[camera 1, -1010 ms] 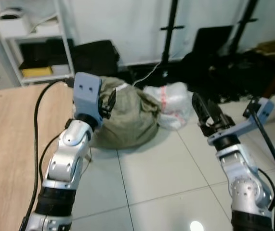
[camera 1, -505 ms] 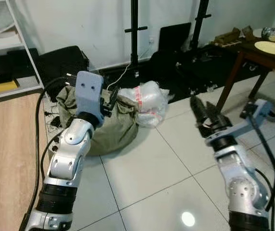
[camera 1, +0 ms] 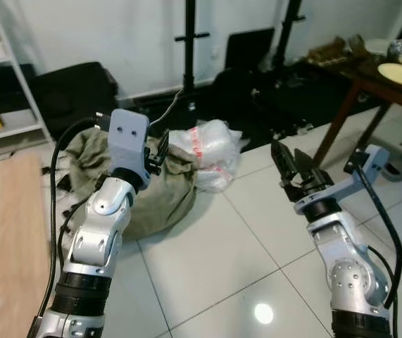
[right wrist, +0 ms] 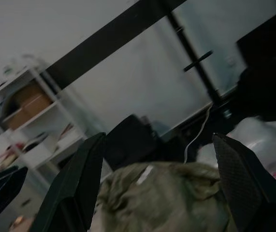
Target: Setting the table
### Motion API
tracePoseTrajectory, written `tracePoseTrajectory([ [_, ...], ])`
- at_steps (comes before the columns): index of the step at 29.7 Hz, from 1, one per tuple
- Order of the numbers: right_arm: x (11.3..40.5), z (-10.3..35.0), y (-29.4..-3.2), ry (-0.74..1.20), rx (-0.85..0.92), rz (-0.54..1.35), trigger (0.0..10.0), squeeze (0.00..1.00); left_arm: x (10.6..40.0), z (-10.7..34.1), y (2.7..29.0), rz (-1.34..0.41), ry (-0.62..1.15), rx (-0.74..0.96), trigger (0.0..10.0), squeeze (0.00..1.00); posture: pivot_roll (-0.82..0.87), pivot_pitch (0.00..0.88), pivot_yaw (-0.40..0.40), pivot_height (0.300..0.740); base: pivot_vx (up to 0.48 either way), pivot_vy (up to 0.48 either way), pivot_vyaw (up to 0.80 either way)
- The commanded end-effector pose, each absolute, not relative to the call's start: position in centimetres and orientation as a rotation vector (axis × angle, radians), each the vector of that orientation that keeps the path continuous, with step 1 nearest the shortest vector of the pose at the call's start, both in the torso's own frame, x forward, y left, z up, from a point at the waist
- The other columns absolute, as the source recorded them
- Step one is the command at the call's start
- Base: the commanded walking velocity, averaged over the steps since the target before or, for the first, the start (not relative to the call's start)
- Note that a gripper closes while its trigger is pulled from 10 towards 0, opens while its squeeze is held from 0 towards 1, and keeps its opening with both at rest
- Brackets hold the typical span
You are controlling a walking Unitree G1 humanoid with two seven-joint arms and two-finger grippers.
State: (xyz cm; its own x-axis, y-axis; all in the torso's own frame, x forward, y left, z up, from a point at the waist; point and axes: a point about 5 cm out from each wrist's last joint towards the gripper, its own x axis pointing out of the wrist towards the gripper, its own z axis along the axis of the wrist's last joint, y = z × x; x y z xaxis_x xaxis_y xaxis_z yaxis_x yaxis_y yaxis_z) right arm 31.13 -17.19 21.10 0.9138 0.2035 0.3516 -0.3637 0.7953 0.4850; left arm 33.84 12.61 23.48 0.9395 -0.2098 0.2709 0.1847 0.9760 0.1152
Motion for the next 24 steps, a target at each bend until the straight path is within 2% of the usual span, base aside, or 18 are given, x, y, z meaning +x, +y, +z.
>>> tracePoseTrajectory([
  [1, 31.08, 20.86, -17.83, -0.284, 0.577, 0.287, 10.0, 0.00, 33.78, 23.40, 12.18, -0.219, -0.286, 0.092, 10.0, 0.00, -0.05, 0.000, 0.109, 0.740, 0.480, 0.000, -0.74],
  [24, 31.16, 21.12, -17.91, -0.289, 0.570, 0.293, 10.0, 0.00, 33.73, 23.36, 11.34, -0.258, -0.299, 0.079, 10.0, 0.00, -0.07, 0.000, 0.107, 0.740, 0.480, 0.000, -0.74],
])
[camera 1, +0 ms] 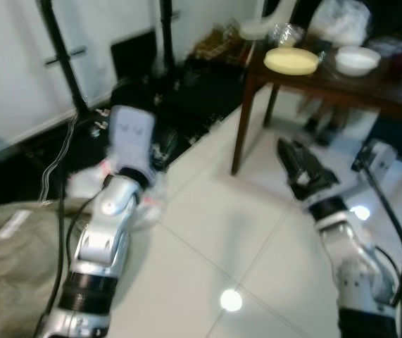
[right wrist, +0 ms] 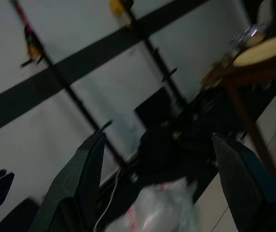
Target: Setting the table
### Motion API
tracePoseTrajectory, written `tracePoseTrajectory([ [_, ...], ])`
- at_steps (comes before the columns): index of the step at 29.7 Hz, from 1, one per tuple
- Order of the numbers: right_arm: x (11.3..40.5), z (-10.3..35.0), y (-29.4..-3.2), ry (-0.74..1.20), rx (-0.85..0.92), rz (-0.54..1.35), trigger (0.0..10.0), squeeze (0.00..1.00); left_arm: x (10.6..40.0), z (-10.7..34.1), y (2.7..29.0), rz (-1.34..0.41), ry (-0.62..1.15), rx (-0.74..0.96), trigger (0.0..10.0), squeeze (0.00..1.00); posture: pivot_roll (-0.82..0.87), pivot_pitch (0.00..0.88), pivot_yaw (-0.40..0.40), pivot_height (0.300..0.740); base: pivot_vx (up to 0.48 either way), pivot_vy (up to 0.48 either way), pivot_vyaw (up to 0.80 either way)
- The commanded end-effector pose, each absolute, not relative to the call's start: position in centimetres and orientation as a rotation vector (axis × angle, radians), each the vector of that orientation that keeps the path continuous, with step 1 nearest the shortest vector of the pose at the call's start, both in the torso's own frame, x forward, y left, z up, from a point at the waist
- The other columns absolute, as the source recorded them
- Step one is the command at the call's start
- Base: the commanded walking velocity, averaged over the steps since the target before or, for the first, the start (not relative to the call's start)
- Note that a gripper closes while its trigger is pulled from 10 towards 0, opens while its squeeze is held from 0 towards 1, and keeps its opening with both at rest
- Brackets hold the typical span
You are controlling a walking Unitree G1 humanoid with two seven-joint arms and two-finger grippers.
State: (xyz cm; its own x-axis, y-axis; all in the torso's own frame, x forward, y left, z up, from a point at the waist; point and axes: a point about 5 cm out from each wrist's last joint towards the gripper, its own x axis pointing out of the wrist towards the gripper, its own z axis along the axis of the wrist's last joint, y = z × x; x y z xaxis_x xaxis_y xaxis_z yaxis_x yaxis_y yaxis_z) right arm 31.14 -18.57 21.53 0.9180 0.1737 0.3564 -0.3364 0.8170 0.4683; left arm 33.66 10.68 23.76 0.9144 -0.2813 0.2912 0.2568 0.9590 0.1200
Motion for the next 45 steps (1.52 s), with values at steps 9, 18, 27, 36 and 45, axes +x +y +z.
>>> tracePoseTrajectory([
  [9, 31.2, 21.1, -18.0, -0.288, 0.569, 0.291, 10.0, 0.00, 33.8, 23.4, 11.2, -0.263, -0.300, 0.076, 10.0, 0.00, -0.07, 0.000, 0.108, 0.740, 0.480, 0.000, -0.74],
  [18, 31.1, 21.1, -18.0, -0.289, 0.569, 0.289, 10.0, 0.00, 33.8, 23.4, 10.9, -0.272, -0.303, 0.073, 10.0, 0.00, -0.07, 0.000, 0.109, 0.740, 0.480, 0.000, -0.74],
  [27, 31.0, 21.1, -18.1, -0.290, 0.569, 0.285, 10.0, 0.00, 33.9, 23.5, 10.6, -0.282, -0.307, 0.068, 10.0, 0.00, -0.08, 0.000, 0.111, 0.740, 0.480, 0.000, -0.74],
  [36, 31.0, 21.1, -18.2, -0.291, 0.569, 0.281, 10.0, 0.00, 33.9, 23.5, 10.3, -0.292, -0.309, 0.066, 10.0, 0.00, -0.08, 0.000, 0.112, 0.740, 0.480, 0.000, -0.74],
  [45, 31.0, 21.1, -18.3, -0.294, 0.569, 0.275, 10.0, 0.00, 34.0, 23.6, 10.1, -0.301, -0.312, 0.063, 10.0, 0.00, -0.08, 0.000, 0.119, 0.740, 0.480, 0.000, -0.74],
])
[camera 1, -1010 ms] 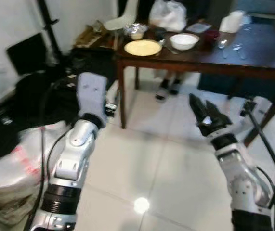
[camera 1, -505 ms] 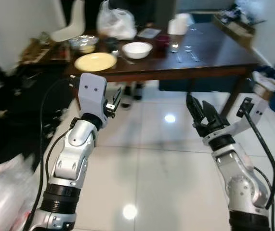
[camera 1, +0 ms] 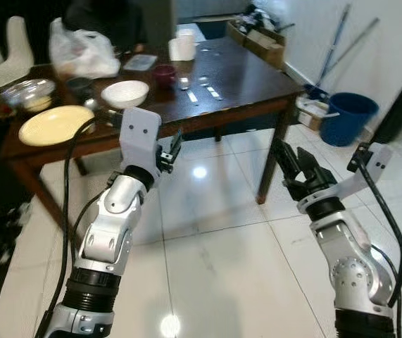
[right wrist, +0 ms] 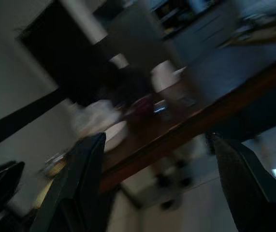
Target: Setting the table
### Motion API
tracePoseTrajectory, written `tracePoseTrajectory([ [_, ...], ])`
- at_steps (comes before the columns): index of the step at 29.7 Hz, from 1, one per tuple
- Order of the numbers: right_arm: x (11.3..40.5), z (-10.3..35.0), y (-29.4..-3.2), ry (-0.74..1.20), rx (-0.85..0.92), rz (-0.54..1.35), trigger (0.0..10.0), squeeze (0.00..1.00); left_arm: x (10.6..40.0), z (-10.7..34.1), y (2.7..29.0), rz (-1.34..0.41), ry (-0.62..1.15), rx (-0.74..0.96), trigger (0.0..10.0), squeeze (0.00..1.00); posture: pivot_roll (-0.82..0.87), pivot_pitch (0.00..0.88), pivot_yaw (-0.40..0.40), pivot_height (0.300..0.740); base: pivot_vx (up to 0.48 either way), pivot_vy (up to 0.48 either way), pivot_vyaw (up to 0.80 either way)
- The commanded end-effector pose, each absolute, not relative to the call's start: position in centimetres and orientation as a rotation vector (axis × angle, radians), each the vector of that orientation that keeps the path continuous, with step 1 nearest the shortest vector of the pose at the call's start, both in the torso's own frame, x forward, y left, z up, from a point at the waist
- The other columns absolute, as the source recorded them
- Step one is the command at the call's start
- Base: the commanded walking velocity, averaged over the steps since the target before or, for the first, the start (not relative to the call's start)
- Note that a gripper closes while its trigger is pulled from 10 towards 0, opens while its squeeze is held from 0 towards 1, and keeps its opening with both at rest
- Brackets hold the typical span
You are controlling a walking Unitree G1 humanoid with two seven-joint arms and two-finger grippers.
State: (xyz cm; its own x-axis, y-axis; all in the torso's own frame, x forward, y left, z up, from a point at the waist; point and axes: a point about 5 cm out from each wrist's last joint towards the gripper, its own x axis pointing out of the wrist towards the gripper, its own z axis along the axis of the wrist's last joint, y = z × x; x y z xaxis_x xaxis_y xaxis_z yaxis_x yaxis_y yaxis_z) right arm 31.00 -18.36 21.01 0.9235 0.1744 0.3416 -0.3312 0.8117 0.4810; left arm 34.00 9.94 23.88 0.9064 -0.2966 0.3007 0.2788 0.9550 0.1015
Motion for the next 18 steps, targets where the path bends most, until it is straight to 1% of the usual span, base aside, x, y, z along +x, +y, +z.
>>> tracePoseTrajectory([
  [1, 30.97, 21.08, -18.28, -0.294, 0.569, 0.275, 10.0, 0.00, 34.00, 23.63, 10.05, -0.301, -0.312, 0.063, 10.0, 0.00, -0.08, 0.000, 0.119, 0.740, 0.480, 0.000, -0.74],
  [14, 30.89, 21.15, -18.45, -0.302, 0.565, 0.266, 10.0, 0.00, 34.07, 23.68, 9.74, -0.312, -0.316, 0.061, 10.0, 0.00, -0.09, 0.000, 0.122, 0.740, 0.480, 0.000, -0.75],
  [15, 30.88, 21.16, -18.48, -0.302, 0.565, 0.265, 10.0, 0.00, 34.08, 23.67, 9.72, -0.312, -0.316, 0.061, 10.0, 0.00, -0.09, 0.000, 0.122, 0.740, 0.480, 0.000, -0.60],
  [18, 30.85, 21.20, -18.51, -0.306, 0.564, 0.263, 10.0, 0.00, 34.08, 23.66, 9.70, -0.313, -0.316, 0.060, 10.0, 0.00, -0.09, 0.000, 0.123, 0.740, 0.480, 0.000, 0.00],
])
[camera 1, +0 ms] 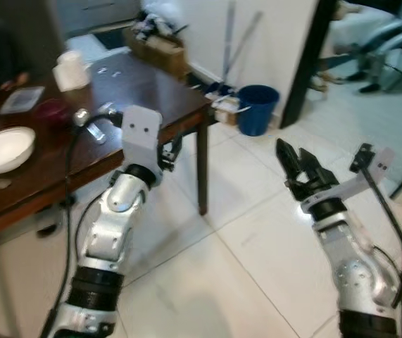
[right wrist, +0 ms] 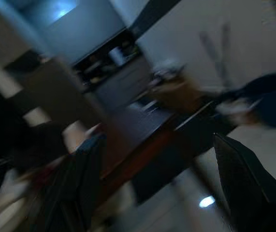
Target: Setting the table
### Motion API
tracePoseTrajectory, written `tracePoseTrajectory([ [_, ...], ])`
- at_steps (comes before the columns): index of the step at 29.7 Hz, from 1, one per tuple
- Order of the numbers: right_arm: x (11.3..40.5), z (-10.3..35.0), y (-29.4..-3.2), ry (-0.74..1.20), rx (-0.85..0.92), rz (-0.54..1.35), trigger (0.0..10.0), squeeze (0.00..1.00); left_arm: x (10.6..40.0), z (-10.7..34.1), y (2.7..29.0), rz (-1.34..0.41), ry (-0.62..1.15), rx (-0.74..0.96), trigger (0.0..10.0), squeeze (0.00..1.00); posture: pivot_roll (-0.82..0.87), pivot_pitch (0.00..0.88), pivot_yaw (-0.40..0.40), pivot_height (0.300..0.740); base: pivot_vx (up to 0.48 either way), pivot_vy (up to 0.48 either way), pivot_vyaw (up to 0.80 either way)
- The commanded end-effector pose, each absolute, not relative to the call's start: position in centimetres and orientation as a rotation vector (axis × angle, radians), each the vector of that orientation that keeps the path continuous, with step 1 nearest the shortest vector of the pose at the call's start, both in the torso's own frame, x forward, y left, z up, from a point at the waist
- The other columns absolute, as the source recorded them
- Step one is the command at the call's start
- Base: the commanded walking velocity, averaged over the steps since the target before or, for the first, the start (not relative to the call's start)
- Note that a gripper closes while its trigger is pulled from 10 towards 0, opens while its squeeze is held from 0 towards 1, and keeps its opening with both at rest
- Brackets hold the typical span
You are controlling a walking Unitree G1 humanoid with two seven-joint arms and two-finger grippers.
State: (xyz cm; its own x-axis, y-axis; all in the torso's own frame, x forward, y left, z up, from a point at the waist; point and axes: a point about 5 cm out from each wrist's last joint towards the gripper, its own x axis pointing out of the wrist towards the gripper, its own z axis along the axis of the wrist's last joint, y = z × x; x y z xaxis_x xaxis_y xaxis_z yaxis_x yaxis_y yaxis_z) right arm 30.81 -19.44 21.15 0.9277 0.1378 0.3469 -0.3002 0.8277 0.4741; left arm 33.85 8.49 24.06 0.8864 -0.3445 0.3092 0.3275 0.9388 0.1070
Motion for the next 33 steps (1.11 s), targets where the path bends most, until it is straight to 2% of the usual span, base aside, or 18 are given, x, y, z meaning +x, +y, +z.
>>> tracePoseTrajectory([
  [1, 30.9, 21.2, -18.5, -0.306, 0.564, 0.263, 10.0, 0.00, 34.1, 23.7, 9.7, -0.313, -0.316, 0.060, 10.0, 0.00, -0.09, 0.000, 0.123, 0.740, 0.480, 0.000, 0.00],
  [14, 30.8, 21.5, -18.1, -0.309, 0.553, 0.298, 10.0, 0.00, 34.1, 23.6, 9.6, -0.311, -0.314, 0.059, 10.0, 0.00, -0.09, 0.000, 0.120, 0.740, 0.480, 0.000, 0.00],
  [30, 30.5, 21.6, -16.7, -0.289, 0.517, 0.401, 10.0, 0.00, 33.9, 23.7, 10.1, -0.291, -0.324, 0.059, 10.0, 0.00, -0.08, 0.000, 0.116, 0.740, 0.480, 0.000, 0.77],
  [33, 30.0, 21.5, -15.9, -0.271, 0.515, 0.486, 10.0, 0.00, 33.6, 24.3, 10.4, -0.284, -0.345, 0.030, 10.0, 0.00, -0.08, 0.000, 0.117, 0.740, 0.400, 0.000, 0.77],
])
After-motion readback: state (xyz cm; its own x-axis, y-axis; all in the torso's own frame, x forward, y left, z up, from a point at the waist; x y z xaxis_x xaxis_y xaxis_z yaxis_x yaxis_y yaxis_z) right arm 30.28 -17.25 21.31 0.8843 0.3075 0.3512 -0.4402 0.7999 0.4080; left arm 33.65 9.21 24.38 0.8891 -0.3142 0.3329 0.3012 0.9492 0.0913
